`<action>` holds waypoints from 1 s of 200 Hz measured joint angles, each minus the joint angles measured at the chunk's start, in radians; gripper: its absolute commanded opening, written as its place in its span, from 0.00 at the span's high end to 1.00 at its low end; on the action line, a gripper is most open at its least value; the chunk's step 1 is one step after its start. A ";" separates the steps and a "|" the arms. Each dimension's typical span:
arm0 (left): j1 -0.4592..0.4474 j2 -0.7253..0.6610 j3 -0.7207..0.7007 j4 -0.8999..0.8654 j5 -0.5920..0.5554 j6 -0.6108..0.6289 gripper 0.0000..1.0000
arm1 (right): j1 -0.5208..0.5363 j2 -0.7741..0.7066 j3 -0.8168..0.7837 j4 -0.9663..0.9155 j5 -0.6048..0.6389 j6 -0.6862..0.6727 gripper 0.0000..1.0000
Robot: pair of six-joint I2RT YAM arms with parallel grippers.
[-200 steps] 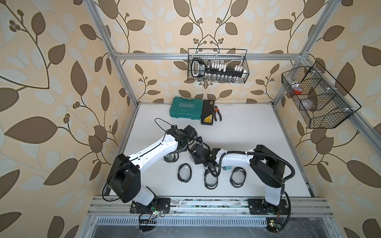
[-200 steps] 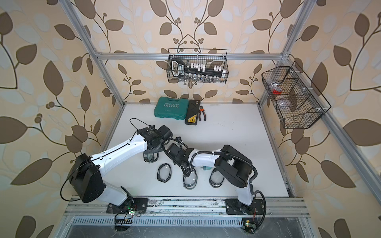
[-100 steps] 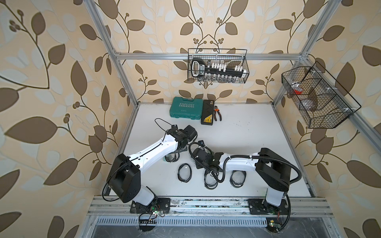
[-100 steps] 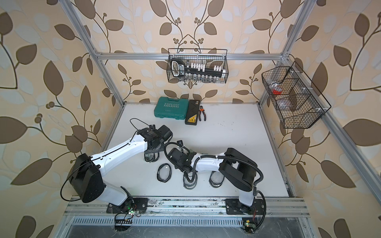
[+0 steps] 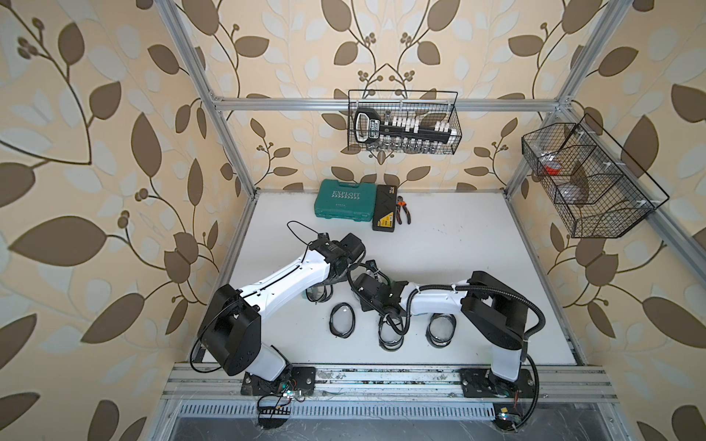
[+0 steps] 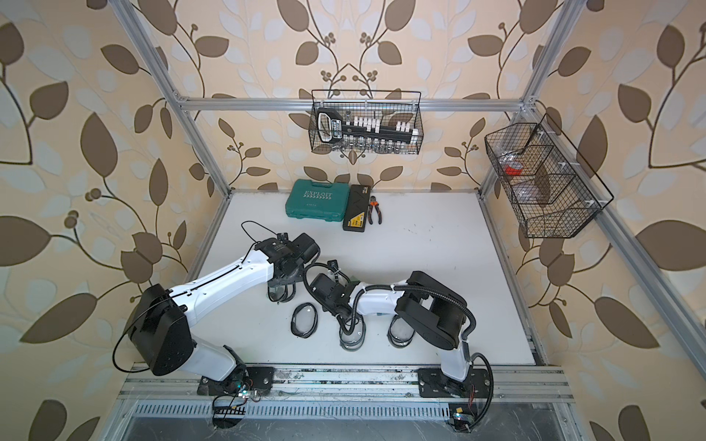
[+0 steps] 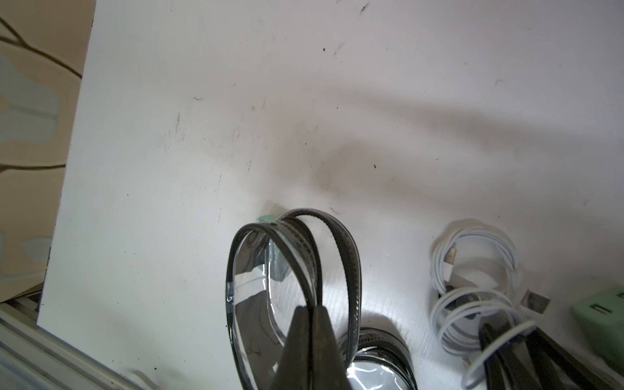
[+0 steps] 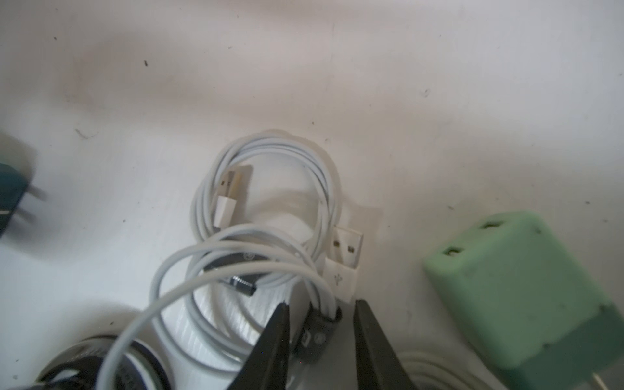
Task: Pack away charging kits
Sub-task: Pick up the charging cable from the center of the board, then place the charging cable in the storage bag.
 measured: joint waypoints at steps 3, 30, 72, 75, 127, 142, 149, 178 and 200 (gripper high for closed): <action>0.000 0.000 0.000 0.000 0.000 0.000 1.00 | -0.003 0.000 0.000 0.001 -0.001 -0.004 0.75; 0.000 0.000 0.000 0.002 0.000 0.000 1.00 | -0.027 0.001 0.000 0.011 -0.016 -0.009 0.86; 0.000 0.000 0.000 0.021 0.005 0.007 1.00 | -0.035 0.002 0.000 0.034 -0.039 -0.012 0.99; 0.000 0.000 0.000 0.023 0.005 0.007 1.00 | -0.035 0.002 0.000 0.036 -0.041 -0.018 1.00; 0.000 -0.009 -0.014 0.067 0.024 0.042 1.00 | -0.035 -0.029 -0.016 0.039 -0.053 -0.025 1.00; 0.000 -0.018 -0.016 0.093 0.037 0.064 1.00 | -0.035 -0.076 -0.031 0.035 -0.051 -0.033 1.00; 0.000 -0.024 -0.015 0.109 0.045 0.079 1.00 | -0.037 -0.108 -0.037 0.034 -0.050 -0.038 1.00; 0.000 -0.027 0.018 0.181 0.082 0.148 1.00 | -0.066 -0.284 -0.084 0.040 -0.040 -0.053 1.00; 0.000 0.011 0.095 0.240 0.127 0.201 1.00 | -0.134 -0.422 -0.135 0.052 -0.047 -0.071 1.00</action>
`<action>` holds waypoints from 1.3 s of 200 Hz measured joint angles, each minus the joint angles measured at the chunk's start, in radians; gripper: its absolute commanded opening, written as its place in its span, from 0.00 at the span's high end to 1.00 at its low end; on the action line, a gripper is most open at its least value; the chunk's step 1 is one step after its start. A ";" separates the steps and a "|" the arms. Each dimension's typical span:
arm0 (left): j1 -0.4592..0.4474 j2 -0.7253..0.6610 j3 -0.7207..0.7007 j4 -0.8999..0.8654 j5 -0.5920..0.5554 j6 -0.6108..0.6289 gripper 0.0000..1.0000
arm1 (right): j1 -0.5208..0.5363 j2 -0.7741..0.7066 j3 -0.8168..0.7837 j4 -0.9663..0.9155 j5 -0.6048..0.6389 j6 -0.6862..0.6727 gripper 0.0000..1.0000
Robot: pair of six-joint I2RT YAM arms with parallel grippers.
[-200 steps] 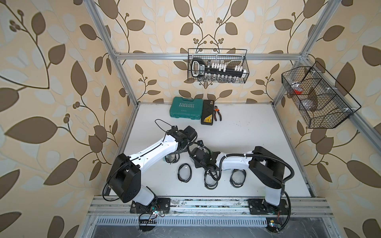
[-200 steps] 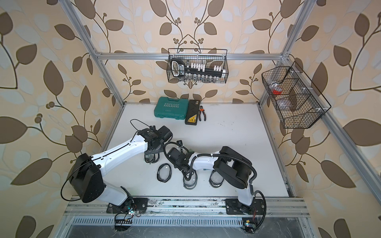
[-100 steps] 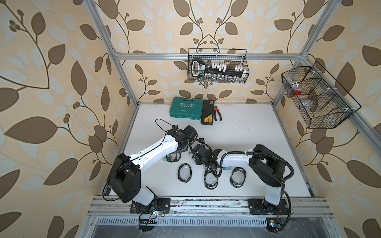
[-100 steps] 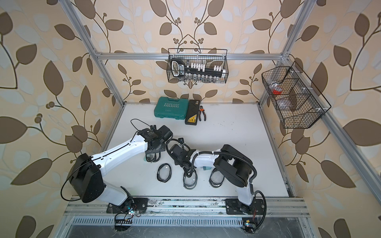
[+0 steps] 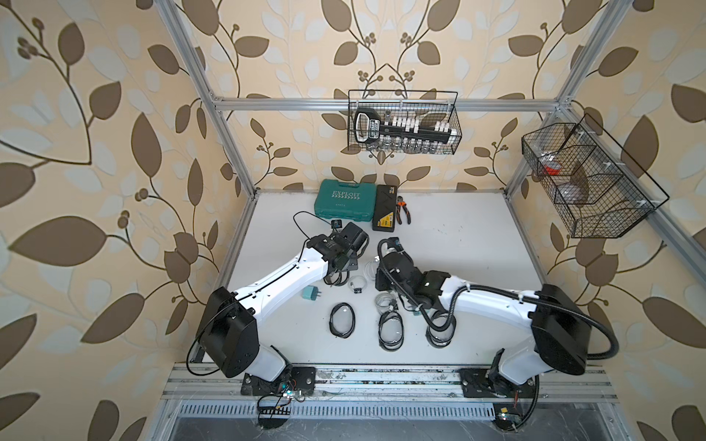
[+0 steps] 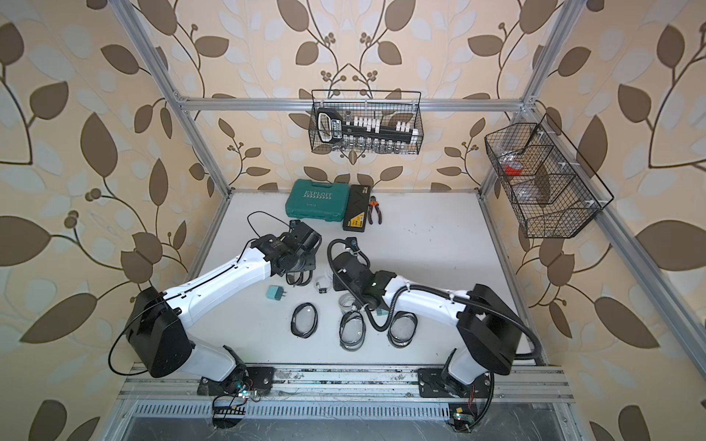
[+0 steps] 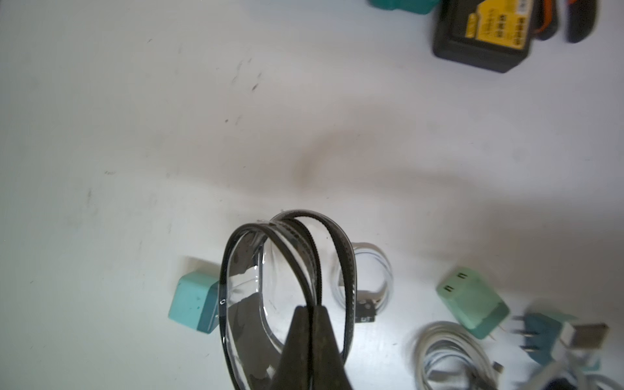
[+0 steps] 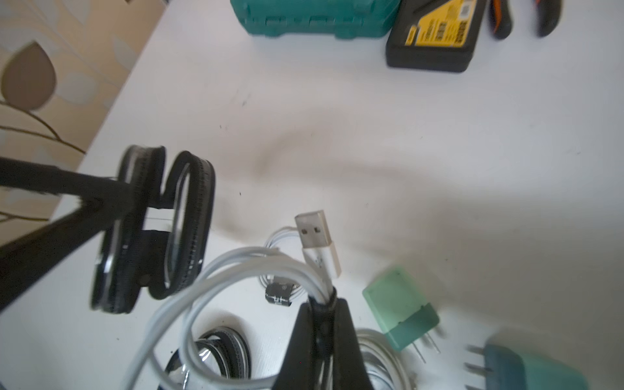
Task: Pack away charging kits
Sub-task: Place the charging cable in the storage bag.
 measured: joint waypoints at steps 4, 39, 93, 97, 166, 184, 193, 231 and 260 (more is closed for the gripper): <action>0.000 0.013 0.019 0.011 0.014 0.009 1.00 | -0.018 -0.022 -0.010 0.005 -0.002 -0.007 1.00; 0.000 0.135 0.156 0.127 0.137 0.070 1.00 | -0.159 -0.122 -0.079 0.048 -0.061 -0.050 1.00; 0.000 0.314 0.240 0.206 0.233 0.090 1.00 | -0.257 -0.033 -0.075 0.108 -0.202 -0.076 1.00; 0.000 0.322 0.241 0.208 0.237 0.089 1.00 | -0.257 -0.017 -0.071 0.112 -0.208 -0.077 1.00; 0.000 0.344 0.212 0.280 0.293 0.089 1.00 | -0.270 0.254 -0.010 0.186 -0.295 -0.080 1.00; 0.000 0.319 0.163 0.311 0.323 0.086 1.00 | -0.271 0.274 -0.008 0.195 -0.305 -0.080 1.00; 0.000 0.311 0.148 0.320 0.336 0.085 1.00 | -0.271 0.279 -0.004 0.195 -0.308 -0.080 1.00; 0.000 0.298 0.113 0.369 0.375 0.077 1.00 | -0.272 0.309 0.049 0.188 -0.308 -0.084 1.00; 0.000 0.291 0.071 0.421 0.402 0.069 1.00 | -0.272 0.341 0.066 0.183 -0.314 -0.089 1.00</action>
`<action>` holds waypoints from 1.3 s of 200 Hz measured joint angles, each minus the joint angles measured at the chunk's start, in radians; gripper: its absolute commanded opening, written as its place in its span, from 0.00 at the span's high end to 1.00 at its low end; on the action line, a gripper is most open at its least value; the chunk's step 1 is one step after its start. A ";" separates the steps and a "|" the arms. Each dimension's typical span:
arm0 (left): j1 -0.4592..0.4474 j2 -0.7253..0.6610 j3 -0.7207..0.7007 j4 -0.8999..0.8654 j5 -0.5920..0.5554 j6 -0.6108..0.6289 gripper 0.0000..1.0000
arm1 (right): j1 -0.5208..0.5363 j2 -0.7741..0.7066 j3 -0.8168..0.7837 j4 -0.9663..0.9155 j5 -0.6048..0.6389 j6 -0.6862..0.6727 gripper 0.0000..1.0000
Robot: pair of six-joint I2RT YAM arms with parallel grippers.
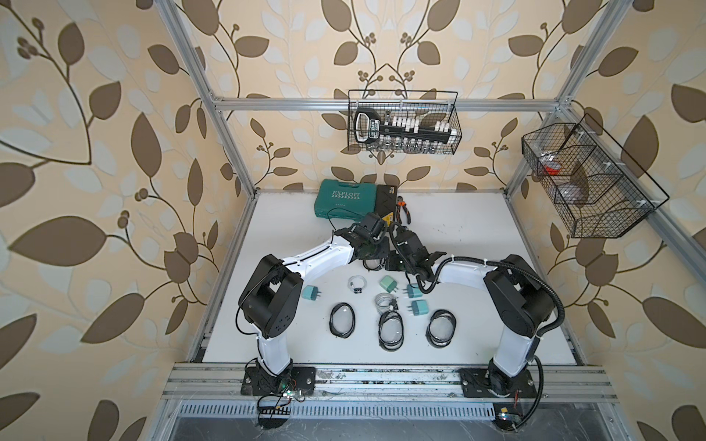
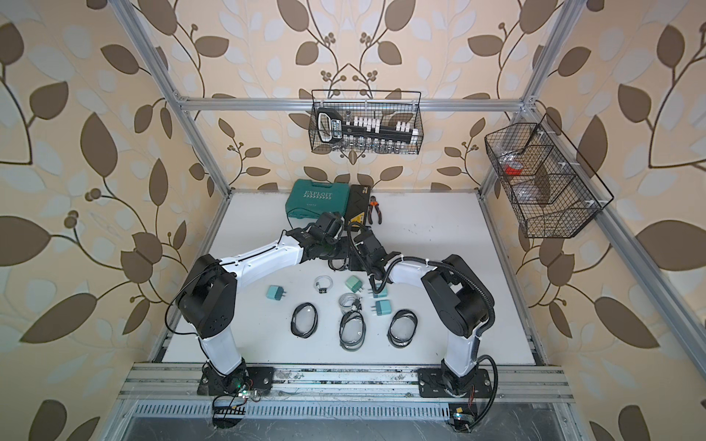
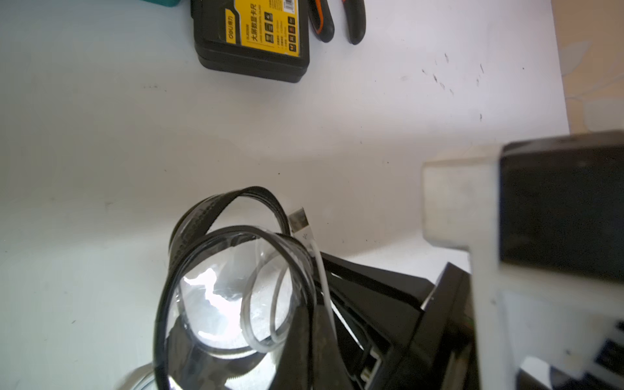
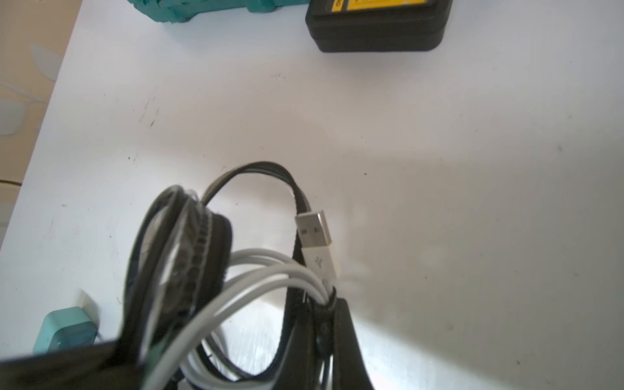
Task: Pack away charging kits
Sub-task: Place the charging cable in the storage bag.
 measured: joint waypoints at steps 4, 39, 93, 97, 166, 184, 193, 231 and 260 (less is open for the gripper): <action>0.000 0.000 -0.005 0.005 0.002 -0.001 1.00 | 0.000 0.002 0.000 -0.003 -0.002 -0.001 1.00; 0.000 -0.004 -0.033 0.032 0.021 -0.015 1.00 | 0.000 0.002 0.000 -0.014 0.000 -0.008 1.00; 0.002 -0.077 -0.107 0.065 0.039 -0.068 1.00 | 0.000 -0.040 -0.007 -0.045 0.089 -0.061 1.00; 0.002 -0.086 -0.114 0.066 0.045 -0.069 1.00 | 0.000 -0.040 -0.007 -0.047 0.096 -0.066 1.00; 0.002 -0.165 -0.167 0.083 0.051 -0.101 1.00 | 0.006 -0.040 -0.006 -0.081 0.187 -0.130 1.00; 0.002 -0.165 -0.167 0.085 0.051 -0.106 1.00 | 0.016 -0.045 -0.006 -0.093 0.208 -0.143 1.00; 0.002 -0.165 -0.167 0.091 0.053 -0.110 1.00 | 0.026 -0.050 -0.005 -0.100 0.223 -0.149 1.00; 0.002 -0.165 -0.167 0.116 0.072 -0.117 1.00 | 0.069 -0.055 0.021 -0.121 0.255 -0.164 1.00; 0.002 -0.164 -0.167 0.134 0.086 -0.122 1.00 | 0.084 -0.055 0.053 -0.140 0.272 -0.168 1.00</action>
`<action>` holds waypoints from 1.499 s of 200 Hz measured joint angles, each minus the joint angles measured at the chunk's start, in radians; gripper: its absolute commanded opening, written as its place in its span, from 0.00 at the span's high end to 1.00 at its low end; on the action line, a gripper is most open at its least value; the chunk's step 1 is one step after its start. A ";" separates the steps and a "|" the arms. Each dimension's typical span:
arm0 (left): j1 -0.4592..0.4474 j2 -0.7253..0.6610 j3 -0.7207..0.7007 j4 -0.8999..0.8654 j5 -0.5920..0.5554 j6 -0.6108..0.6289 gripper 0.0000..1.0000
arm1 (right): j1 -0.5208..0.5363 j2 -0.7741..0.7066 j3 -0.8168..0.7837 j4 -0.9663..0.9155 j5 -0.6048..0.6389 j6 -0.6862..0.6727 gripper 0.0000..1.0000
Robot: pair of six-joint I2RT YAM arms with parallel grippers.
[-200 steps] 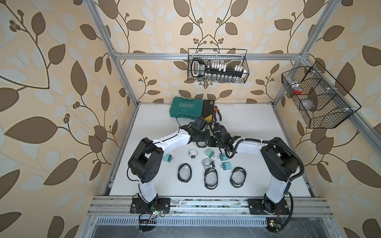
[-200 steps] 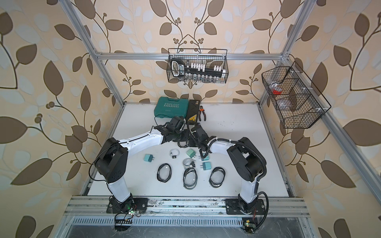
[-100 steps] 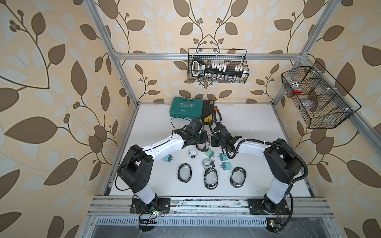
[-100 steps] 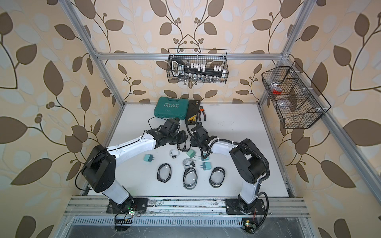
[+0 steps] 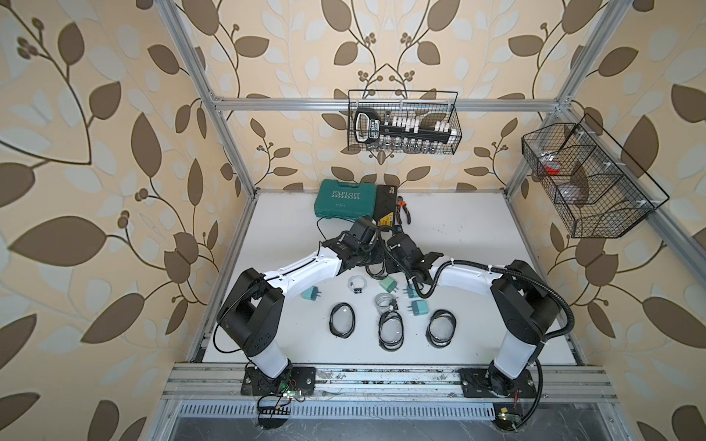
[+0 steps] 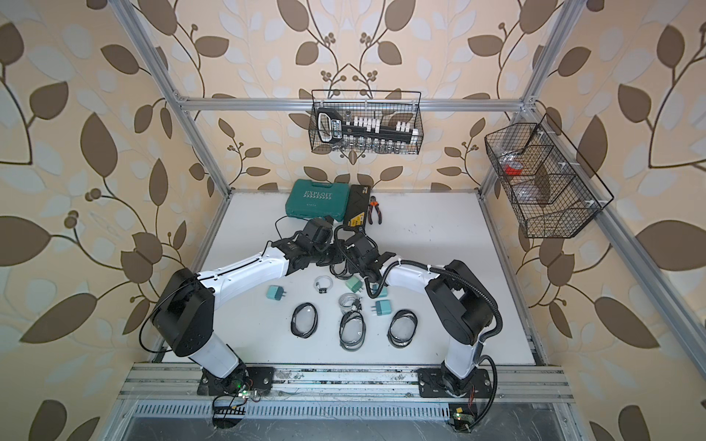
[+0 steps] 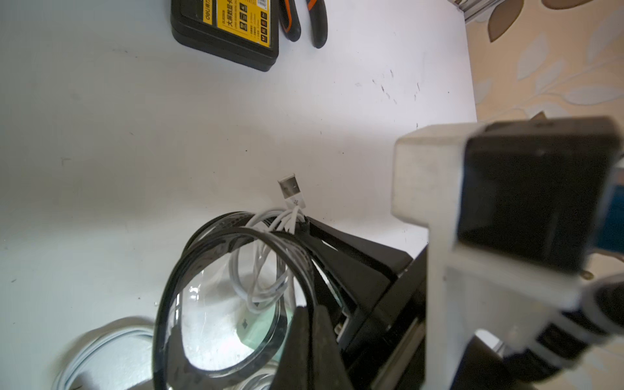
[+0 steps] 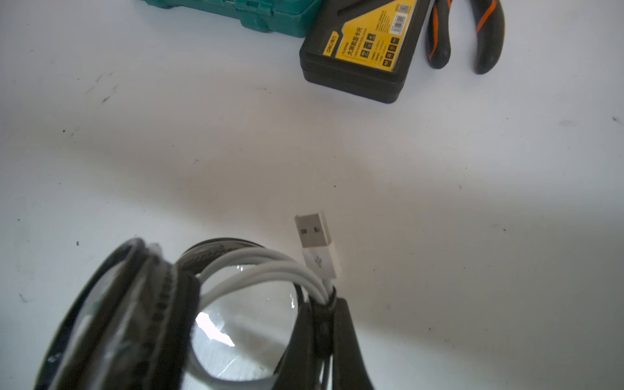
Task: Pack away charging kits
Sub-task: Place the charging cable in the storage bag.
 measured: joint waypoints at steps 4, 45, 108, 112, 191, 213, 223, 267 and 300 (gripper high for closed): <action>0.000 0.000 0.000 0.002 0.002 -0.001 1.00 | 0.002 0.000 0.004 -0.004 0.003 0.000 1.00; 0.000 0.001 0.000 0.017 0.013 -0.016 1.00 | 0.003 0.000 0.021 -0.042 0.036 0.000 1.00; 0.020 0.047 0.000 0.052 0.022 -0.052 1.00 | 0.004 -0.018 -0.017 -0.030 0.007 0.008 0.80; 0.020 0.053 0.000 0.053 0.023 -0.054 1.00 | 0.004 -0.022 -0.021 -0.030 0.004 0.017 0.79; 0.032 0.077 0.000 0.063 0.024 -0.077 1.00 | 0.011 -0.093 -0.044 -0.019 -0.038 0.040 0.72; 0.032 0.077 0.000 0.059 0.016 -0.078 1.00 | 0.015 -0.121 -0.064 -0.004 -0.057 0.050 0.70; 0.032 0.077 0.000 0.057 0.016 -0.078 1.00 | 0.014 -0.137 -0.077 0.004 -0.071 0.051 0.69; 0.032 0.077 0.000 0.040 0.012 -0.078 1.00 | -0.003 -0.164 -0.104 0.038 -0.116 0.069 0.68; 0.032 0.077 0.000 0.039 0.012 -0.078 1.00 | -0.056 -0.164 -0.106 0.041 -0.135 0.107 0.61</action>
